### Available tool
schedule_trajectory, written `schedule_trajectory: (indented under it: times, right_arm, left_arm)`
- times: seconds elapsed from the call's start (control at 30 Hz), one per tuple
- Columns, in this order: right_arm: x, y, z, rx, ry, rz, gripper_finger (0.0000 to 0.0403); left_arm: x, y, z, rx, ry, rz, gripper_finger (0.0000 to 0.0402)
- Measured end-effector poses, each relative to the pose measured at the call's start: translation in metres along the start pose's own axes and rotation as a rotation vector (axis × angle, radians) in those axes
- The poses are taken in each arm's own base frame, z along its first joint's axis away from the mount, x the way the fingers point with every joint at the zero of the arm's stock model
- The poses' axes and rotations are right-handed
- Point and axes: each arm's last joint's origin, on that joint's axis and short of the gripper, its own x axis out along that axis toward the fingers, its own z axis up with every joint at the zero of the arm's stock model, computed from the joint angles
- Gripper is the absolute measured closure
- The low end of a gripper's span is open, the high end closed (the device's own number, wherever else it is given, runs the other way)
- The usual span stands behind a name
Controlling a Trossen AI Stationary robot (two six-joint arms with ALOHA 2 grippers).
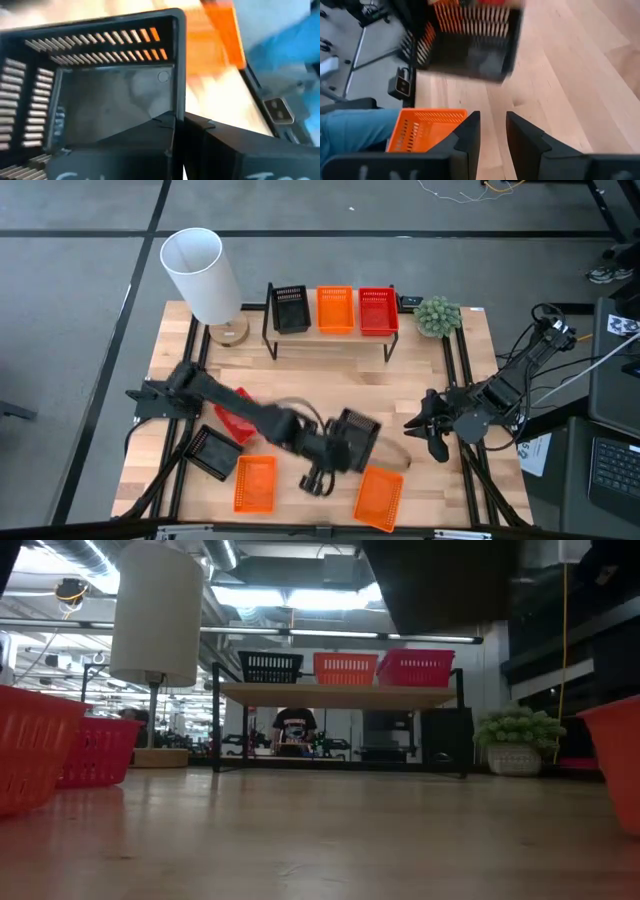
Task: Stack baskets on shelf by color
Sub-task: Stack the right black basket on top of the black basket on the shelf
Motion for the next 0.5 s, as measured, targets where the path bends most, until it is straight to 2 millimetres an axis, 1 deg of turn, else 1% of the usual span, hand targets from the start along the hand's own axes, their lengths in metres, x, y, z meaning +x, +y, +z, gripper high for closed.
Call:
schedule_trajectory:
  times: [0.1, 0.17, 0.27, 0.3, 0.37, 0.43, 0.5]
  right_arm:
    - [0.008, 0.000, -0.010, -0.030, 0.037, -0.016, 0.0311]
    - [0.012, 0.002, -0.016, -0.052, 0.067, -0.019, 0.0312]
    - [0.018, 0.006, -0.023, -0.069, 0.107, -0.004, 0.0311]
    - [0.020, 0.008, -0.025, -0.064, 0.112, 0.001, 0.0311]
    - [0.023, 0.012, -0.027, -0.059, 0.113, 0.011, 0.0311]
    - [0.026, 0.016, -0.030, -0.073, 0.121, 0.014, 0.0311]
    - [0.029, 0.019, -0.030, -0.086, 0.118, 0.021, 0.0311]
  left_arm:
    - [-0.042, 0.019, 0.017, -0.029, -0.047, 0.028, 0.0401]
    - [-0.062, 0.028, 0.027, -0.045, -0.102, 0.048, 0.0401]
    - [-0.086, 0.036, 0.033, -0.059, -0.127, 0.133, 0.0401]
    - [-0.093, 0.038, 0.034, -0.064, -0.140, 0.155, 0.0401]
    - [-0.104, 0.044, 0.030, -0.082, -0.107, 0.170, 0.0401]
    - [-0.108, 0.049, 0.028, -0.114, -0.095, 0.181, 0.0401]
    - [-0.108, 0.053, 0.022, -0.110, -0.038, 0.212, 0.0401]
